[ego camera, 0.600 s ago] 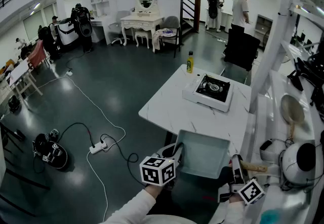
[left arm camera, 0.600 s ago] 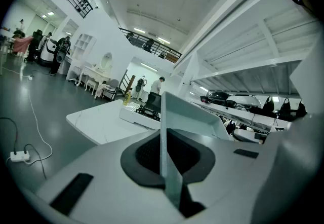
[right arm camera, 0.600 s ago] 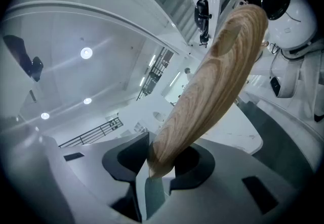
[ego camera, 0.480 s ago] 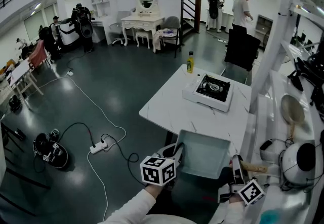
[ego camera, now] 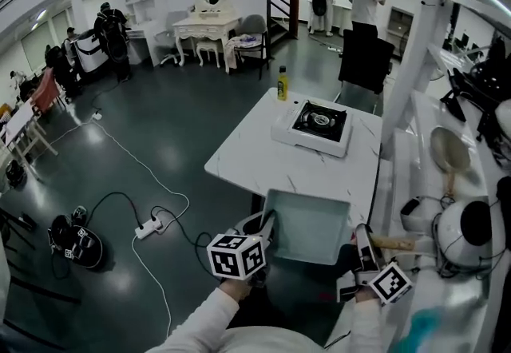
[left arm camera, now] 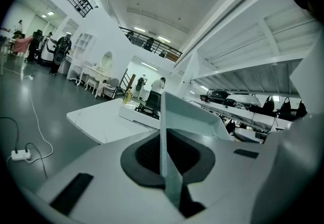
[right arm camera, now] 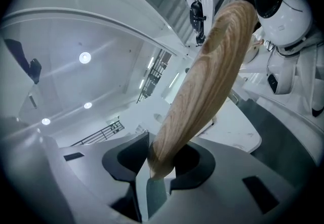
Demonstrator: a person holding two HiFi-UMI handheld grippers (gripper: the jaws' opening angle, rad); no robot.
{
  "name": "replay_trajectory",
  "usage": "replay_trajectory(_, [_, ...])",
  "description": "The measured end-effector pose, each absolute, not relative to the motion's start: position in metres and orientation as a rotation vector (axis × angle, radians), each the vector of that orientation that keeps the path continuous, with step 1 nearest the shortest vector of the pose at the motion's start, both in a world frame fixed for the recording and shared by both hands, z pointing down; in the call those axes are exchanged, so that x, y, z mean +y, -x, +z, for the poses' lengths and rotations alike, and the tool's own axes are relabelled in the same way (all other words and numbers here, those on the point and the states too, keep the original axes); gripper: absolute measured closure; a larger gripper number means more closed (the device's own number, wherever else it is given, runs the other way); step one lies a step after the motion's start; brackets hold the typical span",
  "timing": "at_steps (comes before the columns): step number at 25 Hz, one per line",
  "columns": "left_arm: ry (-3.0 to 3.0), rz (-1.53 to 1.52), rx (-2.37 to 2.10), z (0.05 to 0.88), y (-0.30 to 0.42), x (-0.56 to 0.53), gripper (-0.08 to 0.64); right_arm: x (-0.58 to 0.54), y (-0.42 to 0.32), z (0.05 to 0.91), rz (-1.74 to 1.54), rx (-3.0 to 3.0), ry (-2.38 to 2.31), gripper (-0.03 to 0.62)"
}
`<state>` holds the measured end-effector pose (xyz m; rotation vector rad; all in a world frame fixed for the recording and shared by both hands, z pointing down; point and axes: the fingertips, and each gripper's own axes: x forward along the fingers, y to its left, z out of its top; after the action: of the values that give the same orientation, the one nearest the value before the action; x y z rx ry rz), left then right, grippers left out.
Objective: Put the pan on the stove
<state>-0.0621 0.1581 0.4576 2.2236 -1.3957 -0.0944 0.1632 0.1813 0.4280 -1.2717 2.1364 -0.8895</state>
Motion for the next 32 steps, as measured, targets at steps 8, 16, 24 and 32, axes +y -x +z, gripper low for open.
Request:
replay_trajectory(8, [-2.210, -0.053, -1.387, 0.467, 0.058, 0.145, 0.531, 0.170, -0.169, 0.442, -0.953, 2.108, 1.350, 0.449])
replay_trajectory(16, [-2.227, -0.037, -1.336, 0.477, 0.046, 0.085, 0.532, 0.121, -0.180, 0.451, -0.971, 2.052, 1.403, 0.448])
replay_trajectory(24, [-2.245, -0.028, -1.284, 0.475, 0.041, -0.010, 0.532, 0.035, -0.177, 0.443, -0.989, 1.982, 1.389, 0.449])
replay_trajectory(32, [-2.269, -0.015, -1.258, 0.474, 0.056, -0.095, 0.531, -0.045, -0.155, 0.437, -0.965, 1.967, 1.349, 0.449])
